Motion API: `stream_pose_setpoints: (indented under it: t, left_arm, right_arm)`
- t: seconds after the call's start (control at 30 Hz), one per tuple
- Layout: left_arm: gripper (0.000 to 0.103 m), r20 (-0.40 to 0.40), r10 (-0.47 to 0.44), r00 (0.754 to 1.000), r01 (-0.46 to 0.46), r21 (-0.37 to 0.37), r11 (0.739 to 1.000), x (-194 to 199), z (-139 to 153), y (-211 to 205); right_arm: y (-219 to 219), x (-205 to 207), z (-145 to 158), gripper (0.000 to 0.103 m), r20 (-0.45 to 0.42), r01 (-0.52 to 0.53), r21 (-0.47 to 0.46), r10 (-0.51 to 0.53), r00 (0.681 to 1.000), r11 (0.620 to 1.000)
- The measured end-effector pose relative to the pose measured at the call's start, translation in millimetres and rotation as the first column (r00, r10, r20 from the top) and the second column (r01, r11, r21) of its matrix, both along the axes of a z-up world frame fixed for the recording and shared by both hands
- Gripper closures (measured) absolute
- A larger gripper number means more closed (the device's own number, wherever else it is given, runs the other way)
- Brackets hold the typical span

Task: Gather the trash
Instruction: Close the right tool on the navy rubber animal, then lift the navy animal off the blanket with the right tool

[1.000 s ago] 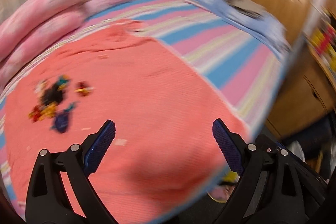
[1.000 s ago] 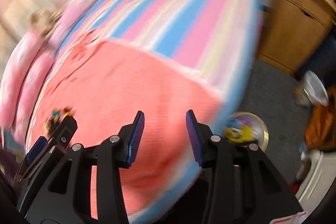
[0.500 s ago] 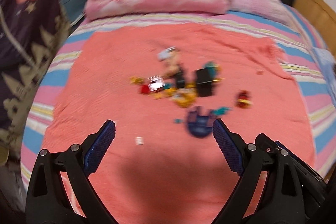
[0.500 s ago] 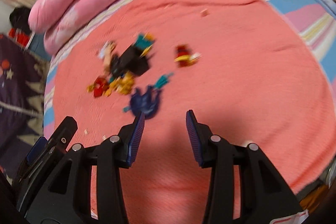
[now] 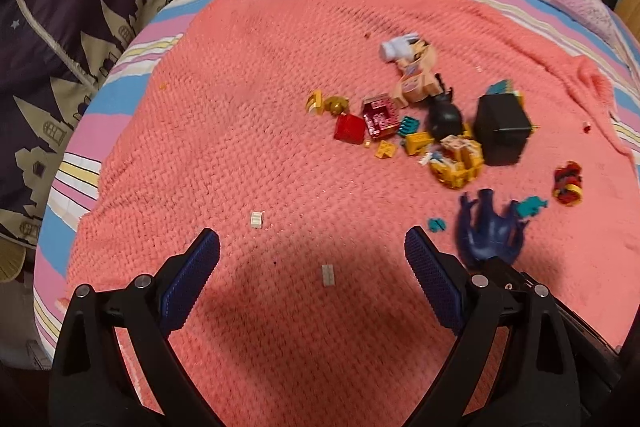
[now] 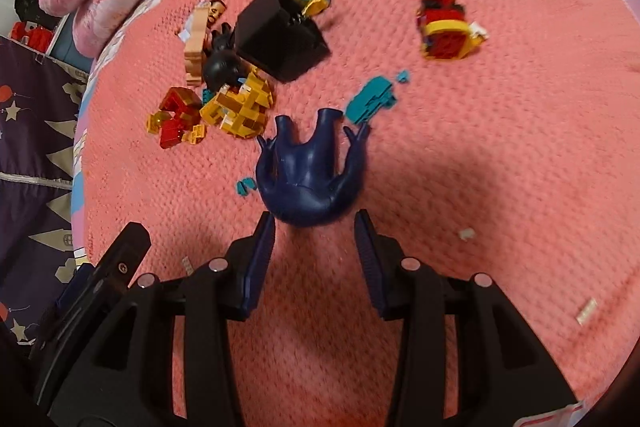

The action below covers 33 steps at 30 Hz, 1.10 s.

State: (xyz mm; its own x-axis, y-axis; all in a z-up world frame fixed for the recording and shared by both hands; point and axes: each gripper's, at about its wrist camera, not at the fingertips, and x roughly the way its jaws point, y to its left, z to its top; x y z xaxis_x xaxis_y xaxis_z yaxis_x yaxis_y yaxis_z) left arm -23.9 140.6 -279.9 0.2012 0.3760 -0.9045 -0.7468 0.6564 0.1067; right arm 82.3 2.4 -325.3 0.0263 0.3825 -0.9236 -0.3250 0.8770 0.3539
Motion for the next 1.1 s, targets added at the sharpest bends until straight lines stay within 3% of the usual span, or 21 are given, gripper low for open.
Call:
stream_pose_setpoints:
  t: [0.17, 0.43, 0.67, 1.1]
  left_arm:
    - [0.012, -0.008, 0.011, 1.000, -0.011, -0.005, 1.000, 7.7, -7.1, 7.2]
    - [0.012, 0.011, 0.032, 0.999, -0.031, -0.012, 0.999, 11.0, -7.2, 22.3]
    - [0.012, 0.036, 0.048, 0.998, -0.047, -0.022, 0.999, 10.5, -1.8, 30.9]
    - [0.012, 0.066, 0.155, 0.986, -0.153, -0.031, 0.988, -23.6, 4.0, 65.8]
  right_arm:
    - [5.2, 7.5, -12.0, 0.059, -0.040, 0.015, 0.016, -0.015, 0.999, 1.000]
    - [18.0, 13.9, -10.5, 0.056, -0.025, 0.005, 0.018, -0.005, 1.000, 1.000]
    - [32.3, 14.7, 2.4, 0.071, 0.027, -0.043, 0.052, 0.042, 0.999, 0.998]
    - [82.5, -7.0, 16.0, 0.079, 0.084, -0.174, 0.058, 0.169, 0.982, 0.983]
